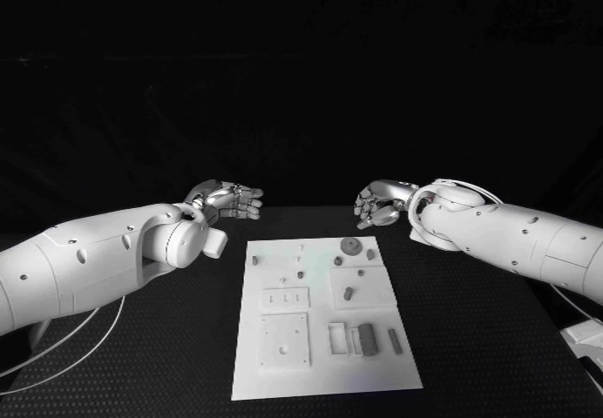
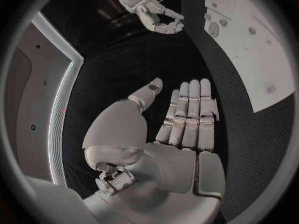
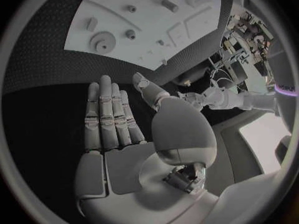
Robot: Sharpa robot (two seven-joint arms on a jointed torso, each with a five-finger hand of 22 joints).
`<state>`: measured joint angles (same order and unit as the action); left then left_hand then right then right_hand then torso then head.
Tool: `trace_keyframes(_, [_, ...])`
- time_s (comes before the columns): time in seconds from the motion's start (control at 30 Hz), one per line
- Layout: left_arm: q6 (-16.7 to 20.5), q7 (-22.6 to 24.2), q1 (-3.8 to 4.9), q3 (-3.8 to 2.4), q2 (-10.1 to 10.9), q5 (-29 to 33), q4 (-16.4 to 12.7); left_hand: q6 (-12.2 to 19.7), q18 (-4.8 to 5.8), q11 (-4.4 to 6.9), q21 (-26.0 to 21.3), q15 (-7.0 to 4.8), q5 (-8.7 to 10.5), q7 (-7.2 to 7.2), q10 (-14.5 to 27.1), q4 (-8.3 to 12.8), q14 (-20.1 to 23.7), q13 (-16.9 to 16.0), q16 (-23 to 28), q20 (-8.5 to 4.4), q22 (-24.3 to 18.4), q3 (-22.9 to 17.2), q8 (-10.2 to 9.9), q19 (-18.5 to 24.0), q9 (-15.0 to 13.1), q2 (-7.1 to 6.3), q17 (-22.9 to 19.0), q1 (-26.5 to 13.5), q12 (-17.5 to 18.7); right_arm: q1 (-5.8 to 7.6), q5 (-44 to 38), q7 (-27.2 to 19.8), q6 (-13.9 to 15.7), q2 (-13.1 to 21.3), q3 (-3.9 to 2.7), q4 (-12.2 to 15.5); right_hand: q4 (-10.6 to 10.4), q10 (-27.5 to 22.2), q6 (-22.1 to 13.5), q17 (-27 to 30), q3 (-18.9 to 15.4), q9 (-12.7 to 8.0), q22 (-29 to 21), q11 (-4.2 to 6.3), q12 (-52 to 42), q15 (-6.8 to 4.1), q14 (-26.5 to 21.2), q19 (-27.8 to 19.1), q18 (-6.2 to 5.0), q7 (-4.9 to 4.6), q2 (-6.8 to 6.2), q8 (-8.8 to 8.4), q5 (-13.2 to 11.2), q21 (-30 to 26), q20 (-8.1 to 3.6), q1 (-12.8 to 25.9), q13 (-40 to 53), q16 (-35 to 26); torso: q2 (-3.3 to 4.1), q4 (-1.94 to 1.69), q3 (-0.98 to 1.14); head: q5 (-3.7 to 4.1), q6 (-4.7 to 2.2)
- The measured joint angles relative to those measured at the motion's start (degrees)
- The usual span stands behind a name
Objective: Assemble the parts on the task board
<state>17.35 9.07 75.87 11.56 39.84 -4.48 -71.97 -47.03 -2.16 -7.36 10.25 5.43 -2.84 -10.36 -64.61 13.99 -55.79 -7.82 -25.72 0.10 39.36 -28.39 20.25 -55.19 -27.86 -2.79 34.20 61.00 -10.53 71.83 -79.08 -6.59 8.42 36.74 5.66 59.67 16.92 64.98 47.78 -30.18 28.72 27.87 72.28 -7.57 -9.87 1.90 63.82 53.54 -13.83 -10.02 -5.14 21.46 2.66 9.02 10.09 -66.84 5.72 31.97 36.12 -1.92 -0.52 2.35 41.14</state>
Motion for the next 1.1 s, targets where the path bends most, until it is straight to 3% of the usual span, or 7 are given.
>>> trace_keyframes(0.13, [-0.17,0.2,0.0,-0.01,1.28,-0.08,-2.24,0.0,0.01,0.0,0.0,0.0,0.0,0.0,0.0,0.0,0.0,0.0,0.0,0.0,0.0,0.0,-0.11,0.0,0.06,0.0,0.04,0.0,0.17,-0.34,-4.53,0.33,0.03,0.0,0.04,0.6,-0.12,0.56,0.64,-1.24,-0.23,-0.11,0.35,0.41,0.52,-0.64,1.43,1.85,0.0,0.23,-0.3,0.0,0.0,0.54,-0.88,-0.3,-0.04,0.62,0.99,-0.56,-0.07,0.64,-0.3])
trace_keyframes(0.33, [-0.24,0.46,-0.01,-0.03,3.31,-0.13,-5.59,0.0,0.04,0.0,0.0,0.0,0.0,0.0,0.0,0.16,0.0,-0.05,0.23,0.0,0.05,0.16,-0.11,0.0,0.13,0.0,0.11,0.0,0.17,-0.71,-9.44,0.74,0.18,0.06,0.01,1.38,-0.05,0.76,0.71,-2.08,-0.37,-0.23,0.84,0.21,1.03,-0.67,1.83,2.37,0.0,0.3,-0.09,-0.29,0.0,0.76,-0.98,-0.54,-0.2,0.98,2.46,-1.24,-0.18,1.86,-0.85])
trace_keyframes(0.5, [-0.29,0.64,-0.01,-0.14,3.63,-0.15,-6.68,0.0,0.06,0.0,0.0,0.0,0.0,0.0,0.0,0.16,0.0,-0.04,0.23,0.0,0.05,0.16,-0.11,0.0,0.19,0.0,0.17,0.0,0.39,-1.46,-11.96,0.92,0.21,0.13,0.03,2.27,-0.17,0.97,0.71,-2.5,-0.49,-0.3,1.09,0.41,1.3,-0.85,2.03,2.57,0.0,0.3,-0.3,-0.3,0.0,0.76,-1.19,-0.75,-0.34,0.98,3.65,-1.74,-0.31,2.64,-0.97])
trace_keyframes(0.9, [-0.41,0.78,0.0,-0.2,3.92,-0.18,-7.36,0.0,0.14,-0.01,0.0,0.0,0.0,0.0,0.01,0.16,0.0,-0.04,0.45,0.0,0.1,0.16,-0.33,0.0,0.36,0.0,0.31,0.0,0.6,-2.04,-14.89,1.04,0.19,0.41,0.03,5.16,-0.17,0.97,0.9,-3.29,-0.49,-0.45,1.5,0.41,1.79,-0.88,2.61,3.31,0.01,0.5,-0.3,-0.62,0.0,1.05,-1.29,-0.75,-0.51,1.19,5.39,-2.71,-0.51,3.26,-0.9])
trace_keyframes(1.1, [-0.48,0.79,0.0,-0.2,4.14,-0.18,-7.62,0.01,0.41,-0.01,0.0,0.0,0.0,0.0,0.01,0.29,0.01,-0.03,0.45,0.0,0.1,0.03,-0.33,0.01,0.4,0.0,0.37,0.0,0.6,-2.32,-16.08,1.14,0.16,0.38,0.05,5.46,-0.17,1.38,1.06,-3.73,-0.49,-0.51,1.73,0.41,2.13,-0.94,2.96,3.69,0.01,0.35,-0.3,-0.83,0.0,1.06,-1.5,-0.75,-0.59,1.41,5.91,-2.95,-0.57,3.4,-0.99])
